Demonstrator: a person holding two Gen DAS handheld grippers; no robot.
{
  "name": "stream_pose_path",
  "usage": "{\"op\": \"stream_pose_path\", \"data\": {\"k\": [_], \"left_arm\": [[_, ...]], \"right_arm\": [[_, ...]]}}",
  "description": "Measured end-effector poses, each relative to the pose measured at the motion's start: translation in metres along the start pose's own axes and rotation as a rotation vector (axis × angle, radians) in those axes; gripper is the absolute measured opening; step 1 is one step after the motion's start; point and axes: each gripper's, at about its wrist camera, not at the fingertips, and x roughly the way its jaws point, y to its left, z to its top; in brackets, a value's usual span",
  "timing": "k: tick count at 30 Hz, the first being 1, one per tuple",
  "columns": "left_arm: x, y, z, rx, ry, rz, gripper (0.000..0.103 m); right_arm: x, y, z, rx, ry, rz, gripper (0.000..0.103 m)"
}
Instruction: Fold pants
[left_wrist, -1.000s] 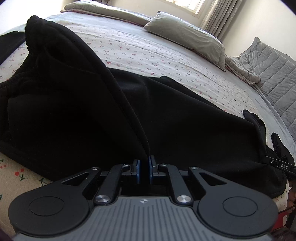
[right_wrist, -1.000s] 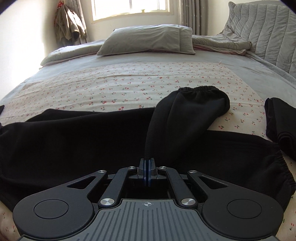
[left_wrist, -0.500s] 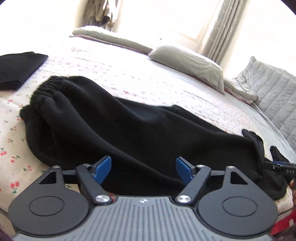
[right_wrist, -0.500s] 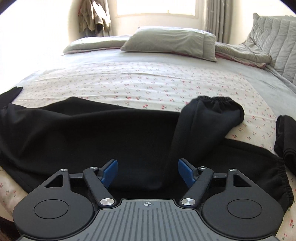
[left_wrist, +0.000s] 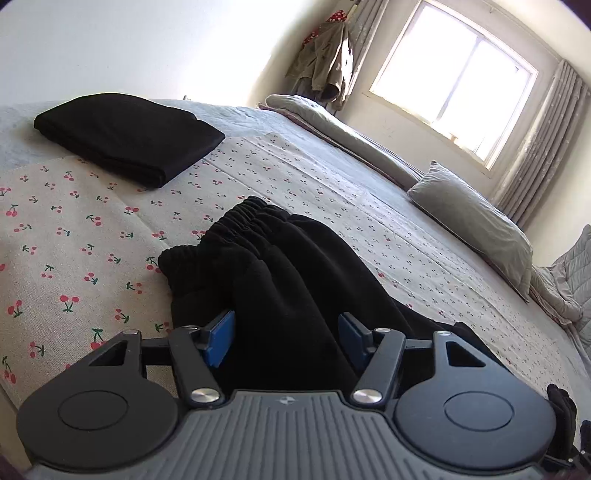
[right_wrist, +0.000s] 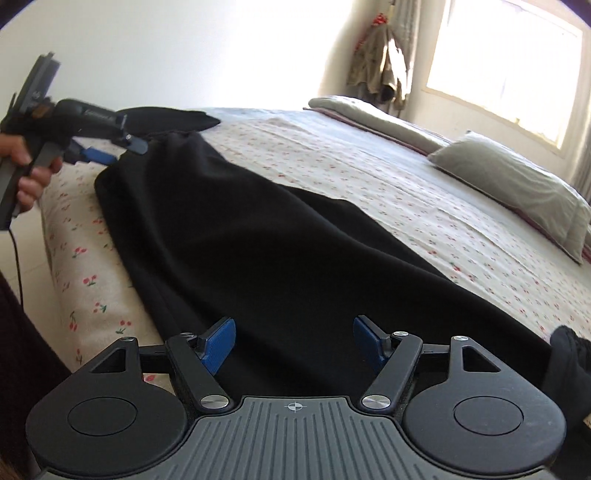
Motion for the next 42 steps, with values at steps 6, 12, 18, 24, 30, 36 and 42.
{"op": "stream_pose_path", "data": {"k": [6,12,18,24,30,36,42], "left_arm": [[0.007,0.006,0.000,-0.048,-0.004,0.065,0.028],[-0.009,-0.001,0.006,0.008,-0.038,0.093,0.006],[-0.035,0.006,0.005,0.043,-0.001,0.116,0.006],[-0.021,0.012,-0.007,0.105,0.147,0.207,0.006],[-0.016,0.004,-0.013,0.175,0.161,0.246,0.014],[-0.030,-0.012,-0.011,0.275,0.073,0.265,0.067],[-0.047,-0.038,-0.011,0.301,0.018,0.196,0.093]], "right_arm": [[0.024,0.011,0.004,-0.059,0.015,0.012,0.052],[0.018,0.016,0.015,-0.117,0.012,0.049,0.005],[-0.016,0.001,0.026,-0.065,-0.011,0.109,0.005],[-0.002,0.012,0.014,-0.069,0.125,0.173,0.005],[0.006,0.015,0.009,-0.062,0.156,0.170,0.007],[-0.009,-0.013,0.015,0.082,0.153,0.226,0.033],[-0.036,-0.049,0.017,0.228,0.081,0.166,0.064]]}}
